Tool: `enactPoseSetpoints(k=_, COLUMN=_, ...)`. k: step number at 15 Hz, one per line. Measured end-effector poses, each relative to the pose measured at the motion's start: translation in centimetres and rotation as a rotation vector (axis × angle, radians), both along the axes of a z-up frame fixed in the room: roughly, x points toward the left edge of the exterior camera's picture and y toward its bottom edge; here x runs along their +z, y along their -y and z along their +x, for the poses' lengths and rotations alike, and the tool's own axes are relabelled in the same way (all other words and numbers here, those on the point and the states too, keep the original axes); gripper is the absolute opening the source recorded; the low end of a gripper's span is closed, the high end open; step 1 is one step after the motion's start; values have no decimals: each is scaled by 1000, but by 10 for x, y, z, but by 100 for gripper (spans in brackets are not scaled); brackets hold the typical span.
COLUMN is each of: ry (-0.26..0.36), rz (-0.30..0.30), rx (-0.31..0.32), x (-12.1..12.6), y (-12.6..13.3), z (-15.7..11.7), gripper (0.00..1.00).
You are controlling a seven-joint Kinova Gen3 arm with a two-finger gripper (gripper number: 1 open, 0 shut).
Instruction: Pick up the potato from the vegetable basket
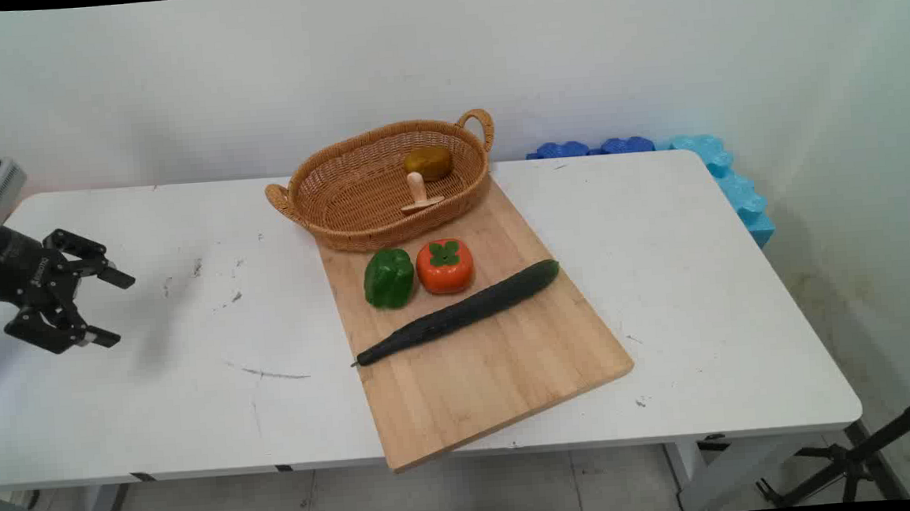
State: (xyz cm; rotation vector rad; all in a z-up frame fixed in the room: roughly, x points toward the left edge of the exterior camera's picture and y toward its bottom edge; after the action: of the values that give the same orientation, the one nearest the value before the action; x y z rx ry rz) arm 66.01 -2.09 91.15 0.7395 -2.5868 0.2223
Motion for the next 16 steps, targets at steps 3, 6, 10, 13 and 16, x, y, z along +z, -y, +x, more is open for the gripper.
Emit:
enactPoseSetpoints(k=3, ry=6, rz=-4, rx=23, x=3, y=9, z=-2, gripper=100)
enactPoseSetpoints(k=6, ry=10, rz=-14, rx=53, x=8, y=26, z=-9, gripper=100)
enactPoseSetpoints(k=10, ry=14, rz=-34, rx=93, x=19, y=60, z=-24, gripper=100)
enactPoseSetpoints(k=13, ry=18, rz=-55, rx=114, x=28, y=90, z=-37, gripper=100)
enactPoseSetpoints(k=16, ry=21, rz=-82, rx=132, x=39, y=123, z=-51, gripper=100)
